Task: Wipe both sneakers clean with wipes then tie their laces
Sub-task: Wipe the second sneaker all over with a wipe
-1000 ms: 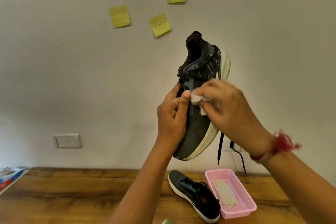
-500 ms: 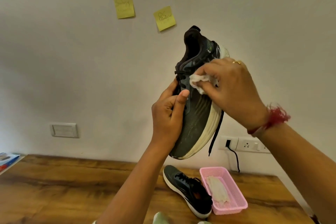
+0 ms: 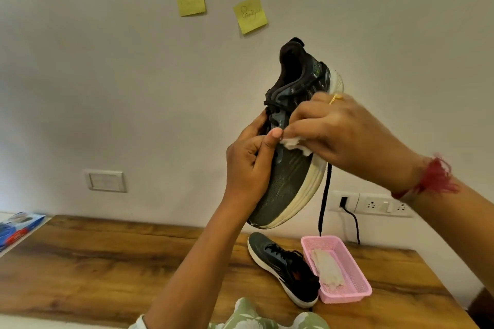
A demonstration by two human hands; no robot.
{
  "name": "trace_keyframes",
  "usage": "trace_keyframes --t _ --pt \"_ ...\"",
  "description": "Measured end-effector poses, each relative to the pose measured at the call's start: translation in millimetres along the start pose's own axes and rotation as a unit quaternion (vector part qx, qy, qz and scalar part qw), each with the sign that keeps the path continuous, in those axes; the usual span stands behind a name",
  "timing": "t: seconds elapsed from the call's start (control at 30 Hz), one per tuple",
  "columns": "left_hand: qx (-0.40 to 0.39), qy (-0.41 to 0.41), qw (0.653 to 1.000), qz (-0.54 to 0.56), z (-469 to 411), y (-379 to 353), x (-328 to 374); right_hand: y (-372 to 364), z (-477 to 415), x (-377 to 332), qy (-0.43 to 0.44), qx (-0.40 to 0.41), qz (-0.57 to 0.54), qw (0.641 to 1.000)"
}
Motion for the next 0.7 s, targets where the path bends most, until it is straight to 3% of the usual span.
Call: trace_keyframes --t 0.1,0.17,0.27,0.33,0.47,0.6,0.7 --pt "-0.016 0.013 1.0 0.006 -1 -2 4 7 -6 19 -0.018 0.043 0.09 0.995" --pt "-0.013 0.017 1.0 0.011 -4 -2 6 6 -4 20 -0.032 0.058 0.062 0.996" --pt "-0.011 0.014 1.0 0.025 -6 1 6 -3 4 -5 0.03 0.028 -0.029 0.999" --pt "-0.013 0.011 1.0 0.023 -5 1 7 -5 4 -4 0.043 0.014 -0.009 0.999" --pt "-0.019 0.019 0.999 0.024 -3 -2 5 -2 -3 24 -0.048 0.05 -0.003 0.998" --pt "-0.024 0.014 0.999 0.027 1 3 3 -11 6 -6 0.038 0.023 -0.024 0.999" --pt "-0.029 0.024 0.999 0.03 0 1 3 -10 2 9 -0.002 0.047 0.009 0.999"
Point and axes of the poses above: each hand's wrist, its own z-axis away from the middle knuckle, its own y-axis out of the back of the hand, x = y × z, the point moved 4 cm from there along -z, towards the middle knuckle, and after that the axes turned 7 degrees about z, right-handed, at the moved point
